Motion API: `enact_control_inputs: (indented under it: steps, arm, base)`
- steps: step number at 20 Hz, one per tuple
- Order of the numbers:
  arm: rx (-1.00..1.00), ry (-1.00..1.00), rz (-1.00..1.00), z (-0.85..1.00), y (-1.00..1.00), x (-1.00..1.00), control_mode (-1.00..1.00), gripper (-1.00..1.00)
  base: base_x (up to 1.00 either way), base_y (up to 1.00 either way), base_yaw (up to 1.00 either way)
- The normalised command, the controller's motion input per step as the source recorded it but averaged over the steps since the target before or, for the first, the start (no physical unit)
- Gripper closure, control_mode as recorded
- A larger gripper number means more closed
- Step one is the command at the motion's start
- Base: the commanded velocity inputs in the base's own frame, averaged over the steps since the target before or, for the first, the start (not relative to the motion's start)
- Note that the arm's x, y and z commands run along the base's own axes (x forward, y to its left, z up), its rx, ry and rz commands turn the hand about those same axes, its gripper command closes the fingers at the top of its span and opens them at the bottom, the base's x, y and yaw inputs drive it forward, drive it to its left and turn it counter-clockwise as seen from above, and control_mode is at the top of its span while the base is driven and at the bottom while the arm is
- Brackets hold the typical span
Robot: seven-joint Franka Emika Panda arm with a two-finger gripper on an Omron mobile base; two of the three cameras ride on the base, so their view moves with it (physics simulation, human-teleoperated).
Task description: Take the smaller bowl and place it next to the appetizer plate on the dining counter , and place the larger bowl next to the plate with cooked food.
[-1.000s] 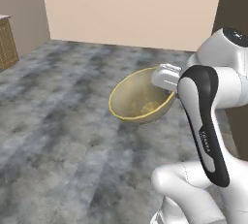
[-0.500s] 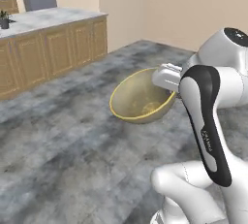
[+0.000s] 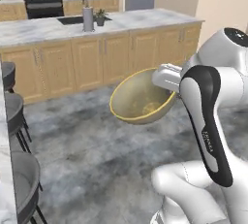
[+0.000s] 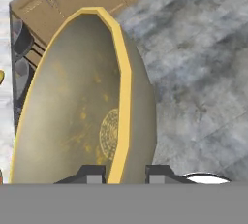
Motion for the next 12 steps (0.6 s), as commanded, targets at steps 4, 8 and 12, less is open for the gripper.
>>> enact_control_inputs:
  steps: [4,8,12]
  arm:
    - [0.0,0.0,0.0,0.0,0.0,0.0,1.0,1.0]
    - [0.0,0.0,0.0,0.0,0.0,0.0,1.0,1.0]
    - [0.0,0.0,0.0,0.0,0.0,0.0,1.0,1.0]
  base:
    - [1.0,0.0,0.64]
    - [1.0,0.0,0.64]
    - [1.0,0.0,0.64]
